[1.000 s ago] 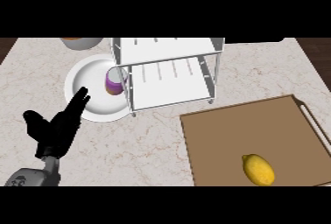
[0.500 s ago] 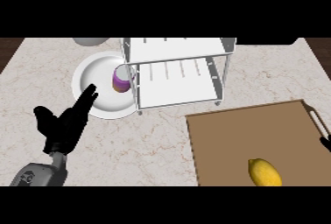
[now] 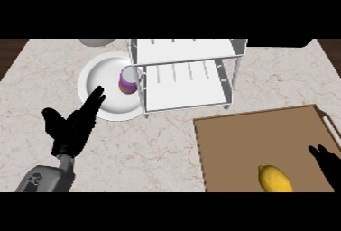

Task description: Pick the lemon from the tray and place it in the tiered basket

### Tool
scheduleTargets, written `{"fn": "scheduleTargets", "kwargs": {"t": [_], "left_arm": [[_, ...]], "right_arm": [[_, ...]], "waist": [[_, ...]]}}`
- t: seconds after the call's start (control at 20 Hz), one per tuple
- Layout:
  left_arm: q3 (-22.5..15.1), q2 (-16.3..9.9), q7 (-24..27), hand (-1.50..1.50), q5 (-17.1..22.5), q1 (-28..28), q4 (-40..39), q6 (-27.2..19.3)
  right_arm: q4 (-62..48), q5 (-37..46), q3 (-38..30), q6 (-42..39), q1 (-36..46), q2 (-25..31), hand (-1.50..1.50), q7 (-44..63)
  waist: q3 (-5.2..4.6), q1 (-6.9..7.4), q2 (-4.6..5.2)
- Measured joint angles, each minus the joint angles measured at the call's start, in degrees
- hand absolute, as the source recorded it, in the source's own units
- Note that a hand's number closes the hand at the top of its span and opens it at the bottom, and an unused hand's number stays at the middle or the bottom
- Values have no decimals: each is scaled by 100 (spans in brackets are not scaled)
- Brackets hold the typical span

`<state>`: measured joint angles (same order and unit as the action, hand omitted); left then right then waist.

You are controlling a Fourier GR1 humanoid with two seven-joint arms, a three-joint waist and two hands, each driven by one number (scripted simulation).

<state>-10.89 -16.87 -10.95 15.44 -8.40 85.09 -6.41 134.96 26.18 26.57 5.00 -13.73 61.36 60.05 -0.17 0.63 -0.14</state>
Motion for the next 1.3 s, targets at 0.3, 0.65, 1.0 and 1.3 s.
{"fn": "scheduleTargets", "kwargs": {"t": [0.3, 0.65, 1.0, 1.3], "left_arm": [[15, 47, -40, 0, -73, 23, 12, -17], [84, 94, -176, 0, -119, 26, 23, -31], [195, 93, -144, 0, -105, 104, 105, 161], [278, 193, 2, 0, -191, 91, -50, 259]], "right_arm": [[-263, 893, 840, -157, 428, -386, -150, 291], [-338, 2435, 1465, -262, 425, -1025, -150, 474], [-695, 3373, 1585, -365, 294, -1827, -150, 354], [-968, 3616, 1348, -357, 107, -2278, -150, 112]], "waist": [[12, -41, -22], [19, -96, -27], [21, -75, -6], [28, -73, -3]]}}
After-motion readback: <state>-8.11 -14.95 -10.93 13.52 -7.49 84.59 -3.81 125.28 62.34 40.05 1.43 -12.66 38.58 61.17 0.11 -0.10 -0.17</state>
